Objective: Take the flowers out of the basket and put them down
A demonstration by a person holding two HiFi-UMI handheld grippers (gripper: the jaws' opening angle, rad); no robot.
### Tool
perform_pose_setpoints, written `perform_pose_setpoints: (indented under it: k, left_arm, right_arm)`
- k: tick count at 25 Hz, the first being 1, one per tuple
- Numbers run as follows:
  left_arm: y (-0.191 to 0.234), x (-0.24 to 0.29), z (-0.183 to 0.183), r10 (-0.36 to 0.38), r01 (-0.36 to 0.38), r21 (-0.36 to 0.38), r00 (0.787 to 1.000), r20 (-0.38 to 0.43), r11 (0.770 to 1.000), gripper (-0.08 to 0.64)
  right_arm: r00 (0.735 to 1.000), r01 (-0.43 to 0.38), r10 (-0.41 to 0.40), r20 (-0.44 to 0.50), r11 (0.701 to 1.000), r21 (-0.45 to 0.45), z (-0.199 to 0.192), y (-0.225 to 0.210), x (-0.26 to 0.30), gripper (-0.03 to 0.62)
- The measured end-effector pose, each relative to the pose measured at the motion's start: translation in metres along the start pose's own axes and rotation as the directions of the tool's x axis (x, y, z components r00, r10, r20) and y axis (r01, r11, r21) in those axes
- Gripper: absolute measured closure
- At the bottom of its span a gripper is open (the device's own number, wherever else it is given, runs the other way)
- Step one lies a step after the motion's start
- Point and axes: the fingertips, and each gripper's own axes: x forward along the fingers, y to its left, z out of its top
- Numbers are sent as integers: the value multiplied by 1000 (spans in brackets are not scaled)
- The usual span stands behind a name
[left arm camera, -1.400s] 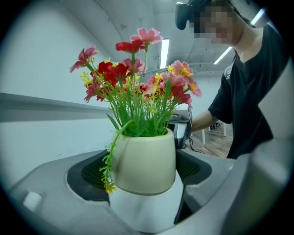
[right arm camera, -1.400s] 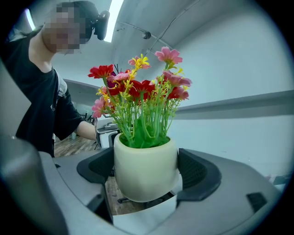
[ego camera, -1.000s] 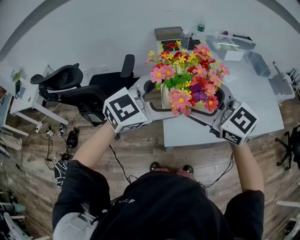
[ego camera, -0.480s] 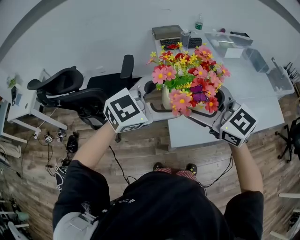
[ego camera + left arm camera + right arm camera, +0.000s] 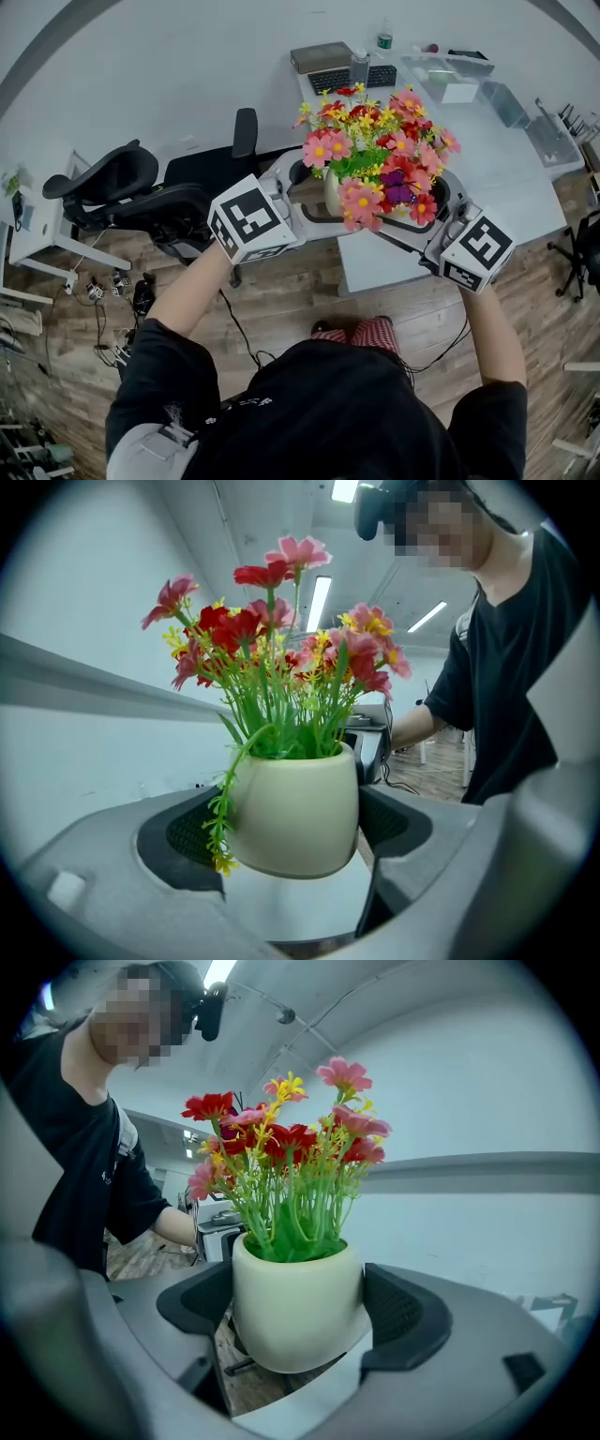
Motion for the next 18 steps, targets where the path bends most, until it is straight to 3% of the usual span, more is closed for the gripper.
perform_pose_setpoints:
  k: [6,18]
  left_arm:
    - [0,18,-8,-56,56,-11,998,4,998,126]
    - [12,40,-27,-83,82,-5,996,-36,997,126]
  right_arm:
    - [999,48,-47,-17,998,28,-14,-10,-9,155]
    - [997,71,-70,-35,996,51,-38,-30,-9,155]
